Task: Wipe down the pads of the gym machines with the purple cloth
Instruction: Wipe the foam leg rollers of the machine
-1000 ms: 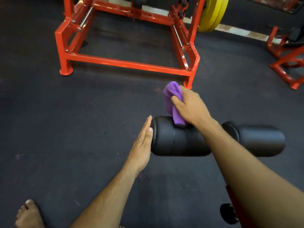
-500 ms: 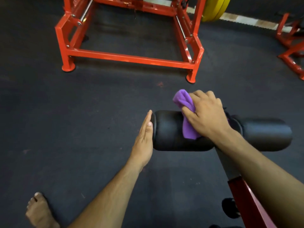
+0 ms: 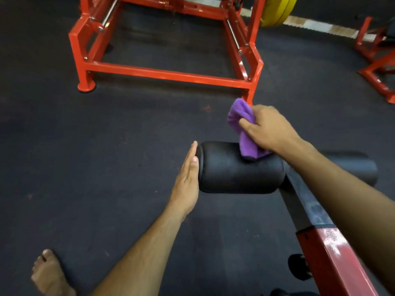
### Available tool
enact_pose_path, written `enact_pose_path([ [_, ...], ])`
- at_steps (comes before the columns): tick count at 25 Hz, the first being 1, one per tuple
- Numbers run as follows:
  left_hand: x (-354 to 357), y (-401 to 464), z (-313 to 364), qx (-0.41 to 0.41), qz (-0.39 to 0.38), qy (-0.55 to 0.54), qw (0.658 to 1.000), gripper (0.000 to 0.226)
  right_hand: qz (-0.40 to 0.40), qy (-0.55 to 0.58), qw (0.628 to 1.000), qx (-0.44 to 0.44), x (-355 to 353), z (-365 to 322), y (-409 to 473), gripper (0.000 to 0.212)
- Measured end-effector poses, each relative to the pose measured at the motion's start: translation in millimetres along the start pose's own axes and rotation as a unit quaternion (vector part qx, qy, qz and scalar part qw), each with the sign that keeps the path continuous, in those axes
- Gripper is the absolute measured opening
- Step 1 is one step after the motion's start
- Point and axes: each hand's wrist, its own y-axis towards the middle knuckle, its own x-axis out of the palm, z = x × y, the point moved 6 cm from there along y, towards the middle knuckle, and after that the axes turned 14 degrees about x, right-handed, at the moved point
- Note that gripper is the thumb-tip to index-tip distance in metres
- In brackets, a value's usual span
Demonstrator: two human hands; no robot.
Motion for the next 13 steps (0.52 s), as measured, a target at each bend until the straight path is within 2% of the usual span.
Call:
enact_pose_path([
  [2,1,3,-6,0.012,0.012,-0.019,1.0,0.044,0.101,-0.015,0.991,-0.083,-6,-22,-62,0.046],
  [4,4,6,-13,0.019,0.026,-0.047,0.998,0.046,0.111,-0.064,0.978,-0.165,28,-38,-134,0.054],
  [6,5,5,-14,0.023,0.039,-0.055,0.997,0.059,0.121,-0.086,0.975,-0.167,55,-46,-148,0.054],
  [8,4,3,-12,0.019,0.046,-0.034,0.998,0.053,0.122,-0.098,0.98,-0.121,55,-55,-98,0.046],
  [10,3,-1,-10,0.006,0.032,-0.011,0.999,0.044,0.053,-0.09,0.991,-0.079,52,-53,-39,0.031],
  [13,4,-4,-4,0.002,0.004,0.007,1.0,0.044,-0.108,-0.093,0.99,0.023,54,5,10,0.022],
])
